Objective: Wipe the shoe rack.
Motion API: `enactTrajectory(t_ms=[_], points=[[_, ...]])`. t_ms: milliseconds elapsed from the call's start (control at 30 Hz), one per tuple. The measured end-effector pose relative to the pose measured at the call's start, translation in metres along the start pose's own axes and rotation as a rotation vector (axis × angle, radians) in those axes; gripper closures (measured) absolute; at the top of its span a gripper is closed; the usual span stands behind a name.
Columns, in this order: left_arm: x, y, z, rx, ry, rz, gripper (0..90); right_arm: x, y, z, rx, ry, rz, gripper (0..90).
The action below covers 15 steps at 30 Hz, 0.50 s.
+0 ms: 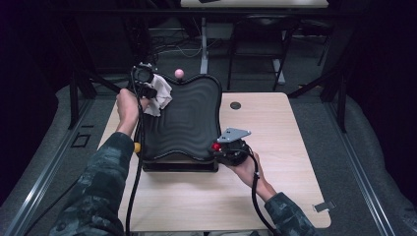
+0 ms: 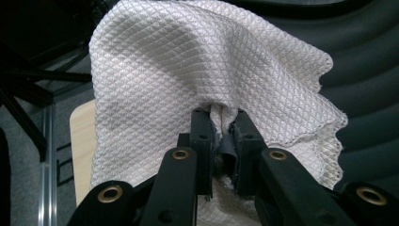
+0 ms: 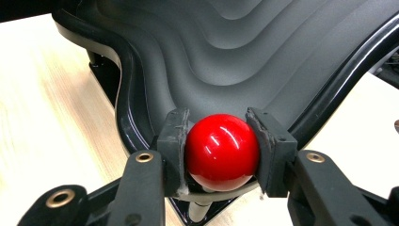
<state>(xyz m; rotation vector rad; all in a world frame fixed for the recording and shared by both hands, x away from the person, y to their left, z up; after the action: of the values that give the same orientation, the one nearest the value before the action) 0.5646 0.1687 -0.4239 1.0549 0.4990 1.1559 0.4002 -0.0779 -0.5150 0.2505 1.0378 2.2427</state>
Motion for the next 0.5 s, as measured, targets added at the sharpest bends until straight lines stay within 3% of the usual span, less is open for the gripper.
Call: enactTrajectory(t_ms=[133, 200, 400, 500], points=[[-0.0021, -0.0010, 0.0071, -0.034, 0.008, -0.031, 81.7, -0.0004, 0.0002, -0.0002, 0.005, 0.000, -0.009, 60.1], [-0.0035, -0.0016, 0.0077, -0.032, 0.001, -0.027, 81.8, -0.0004, 0.0002, -0.0003, 0.005, 0.000, -0.008, 60.1], [-0.0079, -0.0014, 0.0033, -0.019, 0.001, -0.076, 81.9, -0.0003, 0.0004, -0.0005, 0.008, 0.000, -0.013, 60.0], [-0.0099, -0.0014, 0.0000, -0.022, -0.008, -0.075, 82.0, 0.0004, -0.0002, 0.0001, -0.005, 0.001, 0.006, 60.0]])
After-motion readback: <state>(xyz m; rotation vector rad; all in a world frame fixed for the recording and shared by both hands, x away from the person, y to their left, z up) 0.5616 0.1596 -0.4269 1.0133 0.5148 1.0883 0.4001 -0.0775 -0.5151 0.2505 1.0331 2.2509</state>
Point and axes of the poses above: each handheld gripper's, and its own axes: y roughly backward along the jaws, z roughly out of its top, x roughly to its left, the point moved 6 cm from there along -y, roughly forward along the jaws, and after that the axes turned 14 degrees about x, right-handed, at the moved point
